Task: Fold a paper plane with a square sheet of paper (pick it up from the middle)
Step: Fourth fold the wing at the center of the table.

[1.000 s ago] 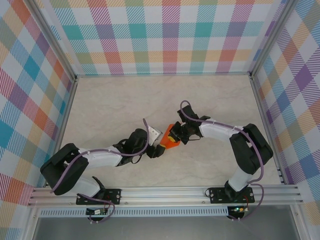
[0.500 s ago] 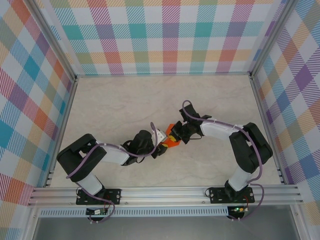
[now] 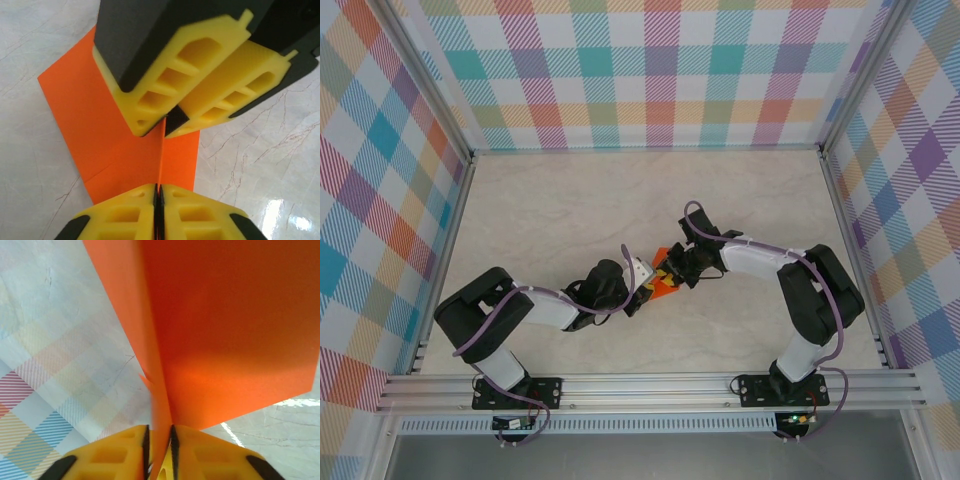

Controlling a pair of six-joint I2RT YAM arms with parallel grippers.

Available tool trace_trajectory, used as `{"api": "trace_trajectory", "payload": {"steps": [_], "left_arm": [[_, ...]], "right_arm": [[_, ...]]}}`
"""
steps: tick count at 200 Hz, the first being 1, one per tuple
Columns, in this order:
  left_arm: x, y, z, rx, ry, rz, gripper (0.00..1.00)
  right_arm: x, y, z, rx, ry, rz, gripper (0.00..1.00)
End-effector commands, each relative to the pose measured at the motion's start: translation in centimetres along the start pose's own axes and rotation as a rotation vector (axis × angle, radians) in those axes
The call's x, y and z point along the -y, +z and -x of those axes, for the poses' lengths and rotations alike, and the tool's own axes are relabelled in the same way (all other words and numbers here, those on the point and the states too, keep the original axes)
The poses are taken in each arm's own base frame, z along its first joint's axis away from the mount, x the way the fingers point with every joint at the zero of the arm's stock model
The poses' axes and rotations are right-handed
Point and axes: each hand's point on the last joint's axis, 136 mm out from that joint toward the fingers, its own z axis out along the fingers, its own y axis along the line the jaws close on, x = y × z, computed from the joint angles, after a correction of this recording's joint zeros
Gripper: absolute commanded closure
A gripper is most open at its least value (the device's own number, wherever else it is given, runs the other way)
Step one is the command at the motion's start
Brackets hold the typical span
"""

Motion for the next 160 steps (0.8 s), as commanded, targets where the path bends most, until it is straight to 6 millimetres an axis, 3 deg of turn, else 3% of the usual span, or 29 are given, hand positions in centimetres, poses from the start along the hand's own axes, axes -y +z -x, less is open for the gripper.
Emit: {"api": "trace_trajectory", "payload": {"steps": [1,21,54,82,128,160], "left_arm": [[0.3,0.2,0.3,0.016,-0.006,-0.027,0.93],[0.4,0.2,0.2,0.002,-0.068,-0.052,0.97],[0.9,-0.2,0.6,-0.009,-0.232,-0.083,1.0],[0.5,-0.7,0.9,-0.027,-0.396,-0.088,1.0],[0.1,-0.6,0.9,-0.048,-0.625,-0.104,1.0],[-0.6,-0.6,1.1,-0.038,-0.748,-0.094,1.0]], "right_arm": [[-0.8,-1.2,-0.1,-0.005,-0.037,0.021,0.69],[-1.2,-2.6,0.4,0.044,-0.117,0.044,0.54],[-0.9,-4.6,1.4,0.129,-0.223,0.104,0.44],[-0.9,-5.2,1.4,0.144,-0.331,0.168,0.43],[-1.8,-4.3,0.0,0.079,-0.5,0.295,0.47],[-0.5,-3.1,0.3,0.064,-0.503,0.248,0.48]]}}
